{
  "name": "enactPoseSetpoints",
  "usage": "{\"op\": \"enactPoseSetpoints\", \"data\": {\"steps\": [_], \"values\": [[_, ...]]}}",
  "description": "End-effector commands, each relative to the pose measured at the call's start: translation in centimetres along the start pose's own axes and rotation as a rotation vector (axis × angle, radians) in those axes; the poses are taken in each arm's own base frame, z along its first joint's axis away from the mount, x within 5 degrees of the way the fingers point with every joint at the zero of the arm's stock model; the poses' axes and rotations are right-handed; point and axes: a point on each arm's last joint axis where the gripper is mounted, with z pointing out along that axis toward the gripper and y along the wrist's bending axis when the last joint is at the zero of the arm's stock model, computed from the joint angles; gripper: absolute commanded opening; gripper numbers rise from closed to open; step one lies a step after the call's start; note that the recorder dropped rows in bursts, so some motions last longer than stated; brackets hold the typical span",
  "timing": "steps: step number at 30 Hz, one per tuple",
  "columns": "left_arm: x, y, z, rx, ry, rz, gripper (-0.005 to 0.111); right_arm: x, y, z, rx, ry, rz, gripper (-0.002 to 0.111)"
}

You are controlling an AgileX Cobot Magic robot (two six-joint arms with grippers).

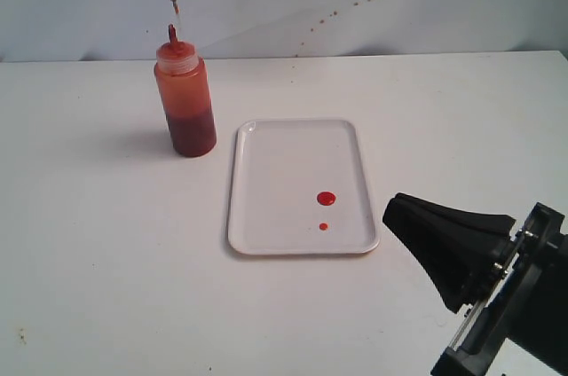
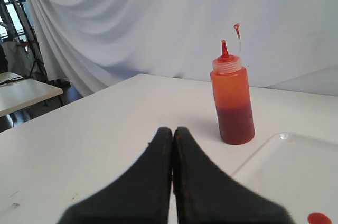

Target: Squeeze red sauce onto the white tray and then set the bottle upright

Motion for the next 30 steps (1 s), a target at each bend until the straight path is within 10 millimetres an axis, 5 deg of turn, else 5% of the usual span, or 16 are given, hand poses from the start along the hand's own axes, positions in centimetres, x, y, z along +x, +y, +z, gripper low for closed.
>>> {"op": "enactPoseSetpoints", "data": {"steps": [1, 7, 14, 20, 24, 30], "values": [[-0.6, 1.0, -0.1, -0.107, -0.082, -0.037, 0.000, -0.2, 0.1, 0.0, -0.005, -0.017, -0.003, 0.000], [0.1, 2.9, -0.2, -0.236, -0.167, -0.123, 0.000, -0.2, 0.1, 0.0, -0.005, -0.017, -0.003, 0.000], [4.2, 5.4, 0.1, -0.336, -0.147, -0.231, 0.000, -0.2, 0.1, 0.0, -0.005, -0.017, -0.003, 0.000], [7.0, 6.9, -0.3, -0.374, -0.313, -0.174, 0.000, -0.2, 0.1, 0.0, -0.005, -0.017, -0.003, 0.000], [9.2, 8.4, -1.1, -0.530, -0.310, -0.056, 0.000, -0.2, 0.1, 0.0, -0.005, -0.017, -0.003, 0.000], [12.9, 11.1, -3.1, -0.899, -0.134, -0.153, 0.000, -0.2, 0.1, 0.0, -0.005, -0.017, -0.003, 0.000]]}}
